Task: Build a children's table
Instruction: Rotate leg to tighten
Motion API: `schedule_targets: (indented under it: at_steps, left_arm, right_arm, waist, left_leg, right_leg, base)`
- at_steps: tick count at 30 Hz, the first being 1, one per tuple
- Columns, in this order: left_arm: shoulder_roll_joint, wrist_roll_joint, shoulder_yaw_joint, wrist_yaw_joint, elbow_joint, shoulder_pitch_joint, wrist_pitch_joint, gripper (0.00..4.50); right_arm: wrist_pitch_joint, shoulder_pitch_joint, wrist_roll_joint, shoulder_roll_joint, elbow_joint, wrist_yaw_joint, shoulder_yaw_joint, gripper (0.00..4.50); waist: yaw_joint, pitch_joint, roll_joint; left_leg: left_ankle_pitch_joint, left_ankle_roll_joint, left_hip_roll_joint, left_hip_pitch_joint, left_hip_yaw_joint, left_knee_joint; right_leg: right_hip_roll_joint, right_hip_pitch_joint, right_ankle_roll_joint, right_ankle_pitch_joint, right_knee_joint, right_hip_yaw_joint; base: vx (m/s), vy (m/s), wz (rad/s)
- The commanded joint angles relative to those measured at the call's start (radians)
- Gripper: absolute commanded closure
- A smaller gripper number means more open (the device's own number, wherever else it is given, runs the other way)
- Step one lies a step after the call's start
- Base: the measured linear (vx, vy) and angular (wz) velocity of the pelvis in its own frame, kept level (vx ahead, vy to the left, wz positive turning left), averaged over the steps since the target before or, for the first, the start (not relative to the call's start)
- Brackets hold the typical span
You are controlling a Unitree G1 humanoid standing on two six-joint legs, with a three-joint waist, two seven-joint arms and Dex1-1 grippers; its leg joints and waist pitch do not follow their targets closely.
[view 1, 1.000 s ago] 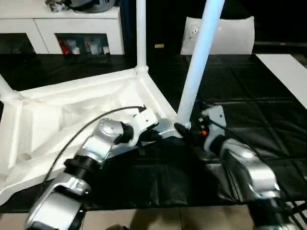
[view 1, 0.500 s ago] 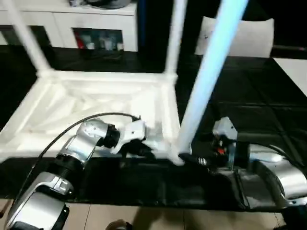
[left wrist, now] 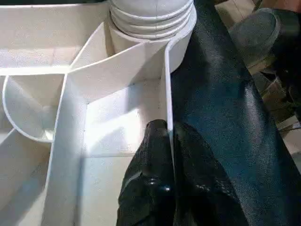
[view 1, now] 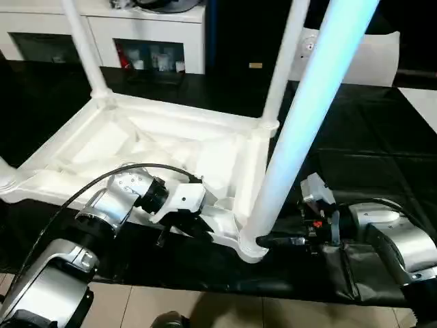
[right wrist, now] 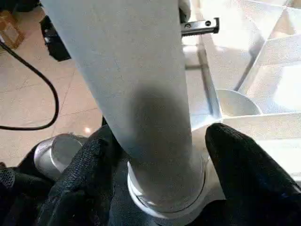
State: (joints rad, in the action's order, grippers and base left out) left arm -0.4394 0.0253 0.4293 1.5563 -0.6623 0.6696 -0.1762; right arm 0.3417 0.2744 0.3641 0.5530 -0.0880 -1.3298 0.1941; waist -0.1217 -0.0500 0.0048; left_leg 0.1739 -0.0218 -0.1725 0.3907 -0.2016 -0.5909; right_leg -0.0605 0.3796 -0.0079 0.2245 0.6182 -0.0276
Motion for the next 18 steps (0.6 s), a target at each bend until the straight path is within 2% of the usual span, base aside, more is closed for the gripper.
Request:
schedule_targets:
  at_steps: [1,3,4,8,12,16,17,18]
  left_arm:
    - [0.01,0.018,0.031,0.05,0.007,0.023,-0.031,4.5]
    - [0.012,0.017,0.03,0.053,0.002,0.025,-0.033,4.5]
    - [0.012,0.017,0.03,0.053,0.002,0.025,-0.033,4.5]
    - [0.013,0.015,0.028,0.049,-0.012,0.029,-0.035,4.5]
    - [0.018,0.0,0.014,0.039,-0.019,0.026,-0.009,4.5]
    - [0.053,-0.042,-0.036,-0.032,-0.016,0.01,0.065,4.5]
    - [0.06,-0.039,-0.04,-0.053,-0.015,0.009,0.073,4.5]
    - [0.066,-0.037,-0.044,-0.073,-0.015,0.008,0.079,4.5]
  right_arm:
    - [-0.006,0.017,0.011,0.0,-0.01,-0.02,0.006,1.76]
    - [-0.003,0.021,0.014,-0.008,-0.014,-0.026,0.011,1.84]
    - [-0.003,0.021,0.014,-0.008,-0.014,-0.026,0.011,2.09]
    - [0.01,0.021,0.022,-0.016,-0.01,-0.031,0.016,2.37]
    - [0.037,0.009,0.04,-0.024,0.009,-0.014,0.009,2.49]
    - [0.103,-0.032,0.08,-0.074,0.087,0.096,-0.029,2.51]
    - [0.105,-0.038,0.073,-0.085,0.093,0.119,-0.029,2.51]
    - [0.106,-0.044,0.067,-0.094,0.098,0.141,-0.03,2.52]
  waist:
    - [0.005,0.065,-0.006]
    - [0.005,0.064,-0.005]
    - [0.005,0.064,-0.005]
    - [0.004,0.066,-0.003]
    - [0.004,0.065,-0.004]
    - [0.003,0.063,-0.006]
    - [0.006,0.06,0.0]
    - [0.008,0.059,-0.002]
  left_leg:
    - [0.148,0.052,-0.072,-0.033,0.027,0.062]
    - [0.158,0.048,-0.072,-0.033,0.028,0.062]
    - [0.163,0.043,-0.072,-0.034,0.028,0.063]
    - [0.154,0.04,-0.072,-0.034,0.028,0.062]
    - [0.152,0.044,-0.072,-0.033,0.028,0.062]
    - [0.164,0.033,-0.072,-0.034,0.028,0.064]
    - [0.188,0.023,-0.071,-0.033,0.03,0.066]
    - [0.202,0.015,-0.071,-0.034,0.029,0.068]
  right_leg:
    - [-0.092,-0.03,-0.255,0.023,-0.06,0.036]
    - [-0.092,-0.029,-0.253,0.039,-0.062,0.036]
    - [-0.092,-0.029,-0.252,0.049,-0.062,0.035]
    - [-0.092,-0.03,-0.254,0.032,-0.06,0.035]
    - [-0.092,-0.031,-0.256,0.025,-0.059,0.034]
    - [-0.092,-0.029,-0.244,0.068,-0.063,0.035]
    - [-0.094,-0.027,-0.241,0.108,-0.067,0.035]
    - [-0.093,-0.025,-0.236,0.129,-0.07,0.037]
  base:
    - [0.0,0.0,0.0]
    - [0.0,0.0,0.0]
    - [0.0,0.0,0.0]
    - [0.0,0.0,0.0]
    - [0.0,0.0,0.0]
    - [0.0,0.0,0.0]
    - [0.0,0.0,0.0]
    - [0.0,0.0,0.0]
